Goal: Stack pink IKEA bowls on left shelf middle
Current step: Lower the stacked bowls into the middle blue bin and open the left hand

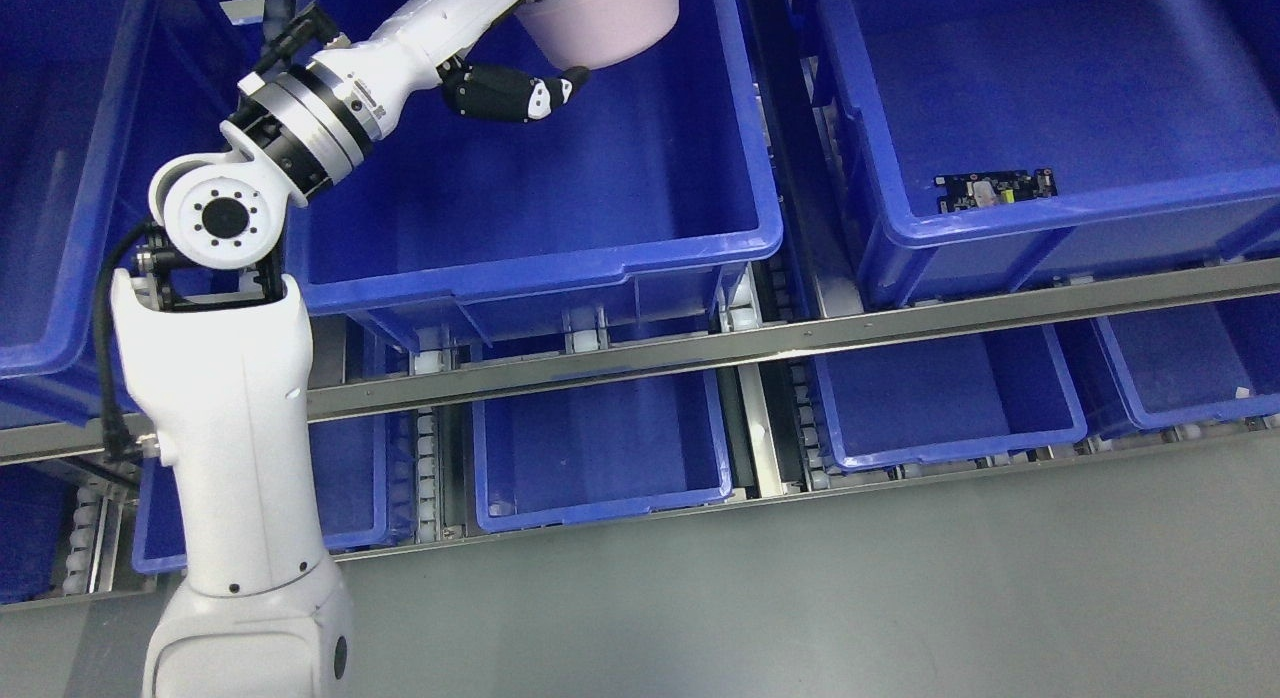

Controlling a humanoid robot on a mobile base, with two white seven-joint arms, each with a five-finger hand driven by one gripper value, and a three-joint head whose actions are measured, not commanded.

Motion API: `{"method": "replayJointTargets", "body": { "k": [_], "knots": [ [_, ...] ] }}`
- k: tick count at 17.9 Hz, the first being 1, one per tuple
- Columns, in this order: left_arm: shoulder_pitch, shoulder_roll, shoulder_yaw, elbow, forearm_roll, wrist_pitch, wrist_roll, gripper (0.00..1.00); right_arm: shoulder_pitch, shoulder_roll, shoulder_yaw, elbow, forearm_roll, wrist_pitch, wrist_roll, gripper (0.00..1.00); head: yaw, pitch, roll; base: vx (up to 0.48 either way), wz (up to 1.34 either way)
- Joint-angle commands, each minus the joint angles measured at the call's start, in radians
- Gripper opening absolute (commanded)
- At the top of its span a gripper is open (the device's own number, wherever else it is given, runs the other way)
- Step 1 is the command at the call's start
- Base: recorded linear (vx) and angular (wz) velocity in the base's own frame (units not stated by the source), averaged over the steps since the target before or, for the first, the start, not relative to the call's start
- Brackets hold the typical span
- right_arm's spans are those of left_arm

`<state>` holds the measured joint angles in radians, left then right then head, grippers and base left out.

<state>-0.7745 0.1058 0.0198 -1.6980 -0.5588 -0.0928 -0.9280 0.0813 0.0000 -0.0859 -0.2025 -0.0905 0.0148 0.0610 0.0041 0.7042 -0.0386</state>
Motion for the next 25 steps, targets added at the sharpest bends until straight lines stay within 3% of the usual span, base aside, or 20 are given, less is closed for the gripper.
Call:
{"method": "replayJointTargets", "body": {
  "k": [1, 5, 12, 14, 16, 21, 23, 25],
  "knots": [
    [0.030, 0.034, -0.011, 0.003, 0.000, 0.024, -0.049, 0.06, 0.000, -0.017, 0.000, 0.000, 0.000, 0.001, 0.000, 1.00, 0.0000, 0.000, 0.000, 0.046, -0.11],
    [0.069, 0.086, 0.011, 0.001, 0.002, 0.024, -0.052, 0.09, 0.000, -0.017, 0.000, 0.000, 0.000, 0.001, -0.001, 1.00, 0.0000, 0.000, 0.000, 0.042, -0.08],
    [0.078, 0.098, 0.026, -0.002, 0.004, 0.024, -0.064, 0.12, 0.000, -0.017, 0.000, 0.000, 0.000, 0.001, 0.000, 1.00, 0.0000, 0.000, 0.000, 0.009, -0.01],
    [0.078, 0.092, 0.023, -0.002, 0.004, 0.024, -0.061, 0.34, 0.000, -0.017, 0.000, 0.000, 0.000, 0.001, -0.001, 1.00, 0.0000, 0.000, 0.000, 0.000, 0.00],
    [0.075, 0.081, 0.023, 0.001, 0.004, 0.024, -0.054, 0.46, 0.000, -0.017, 0.000, 0.000, 0.000, 0.001, 0.000, 1.00, 0.0000, 0.000, 0.000, 0.000, 0.00],
    [0.073, 0.014, 0.080, 0.008, 0.002, 0.025, 0.012, 0.66, 0.000, -0.017, 0.000, 0.000, 0.000, 0.001, -0.001, 1.00, 0.0000, 0.000, 0.000, 0.000, 0.00],
    [0.064, -0.030, 0.126, 0.061, 0.004, 0.025, 0.145, 0.86, 0.000, -0.017, 0.000, 0.000, 0.000, 0.001, 0.000, 1.00, 0.0000, 0.000, 0.000, 0.000, 0.00],
    [0.058, -0.088, 0.153, 0.106, 0.042, 0.021, 0.390, 0.99, 0.000, -0.017, 0.000, 0.000, 0.000, 0.001, 0.000, 1.00, 0.0000, 0.000, 0.000, 0.000, 0.00]
  ]
}}
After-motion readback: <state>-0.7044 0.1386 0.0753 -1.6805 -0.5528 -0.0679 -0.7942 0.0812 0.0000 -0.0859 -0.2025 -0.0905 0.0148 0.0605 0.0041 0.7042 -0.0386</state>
